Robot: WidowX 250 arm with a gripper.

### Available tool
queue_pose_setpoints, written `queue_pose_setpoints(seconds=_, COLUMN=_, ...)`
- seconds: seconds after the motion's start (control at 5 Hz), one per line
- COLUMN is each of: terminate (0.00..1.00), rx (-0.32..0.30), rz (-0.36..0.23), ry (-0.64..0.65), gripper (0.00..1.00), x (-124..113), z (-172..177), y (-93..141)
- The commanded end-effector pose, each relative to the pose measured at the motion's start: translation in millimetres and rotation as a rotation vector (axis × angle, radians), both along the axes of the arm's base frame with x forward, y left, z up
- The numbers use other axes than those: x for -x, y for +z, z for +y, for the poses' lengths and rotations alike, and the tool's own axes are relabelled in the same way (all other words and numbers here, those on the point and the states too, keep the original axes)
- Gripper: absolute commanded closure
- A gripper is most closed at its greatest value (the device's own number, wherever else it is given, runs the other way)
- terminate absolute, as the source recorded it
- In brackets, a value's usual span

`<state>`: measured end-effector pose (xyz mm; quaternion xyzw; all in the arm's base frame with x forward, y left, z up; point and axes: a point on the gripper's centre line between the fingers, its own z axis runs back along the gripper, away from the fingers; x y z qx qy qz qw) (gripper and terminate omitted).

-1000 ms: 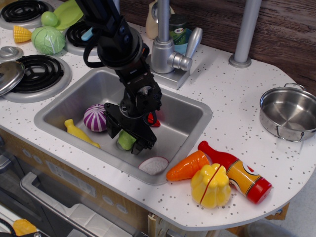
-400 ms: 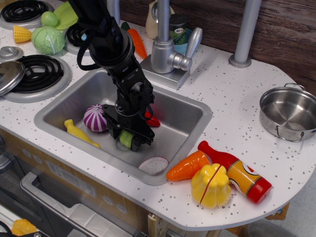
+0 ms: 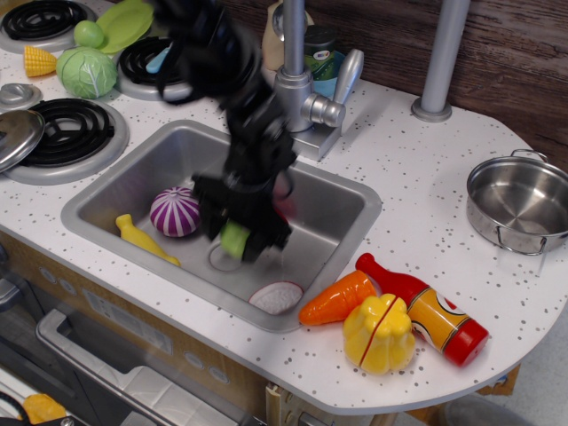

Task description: Put broccoli in pot or pan

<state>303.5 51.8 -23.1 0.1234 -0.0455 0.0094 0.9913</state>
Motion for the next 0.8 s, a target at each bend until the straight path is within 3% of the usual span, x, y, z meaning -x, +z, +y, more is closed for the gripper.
queue_pose_setpoints(seconds=0.0, terminate=0.0, rx=-0.022, rz=-0.055, ry=0.001, gripper=1.0, x=-25, z=-44, y=95)
queue_pose_setpoints(seconds=0.2, terminate=0.0, rx=0.018, rz=-0.057, ry=0.041, gripper=1.0, x=-39, z=-87, y=135)
queue_pose_setpoints(seconds=0.4, terminate=0.0, rx=0.064, rz=-0.099, ry=0.054, gripper=1.0, x=-66, z=-135, y=145)
queue_pose_setpoints(seconds=0.6, terminate=0.0, rx=0.034, rz=-0.132, ry=0.038, gripper=1.0, x=-88, z=-172, y=135)
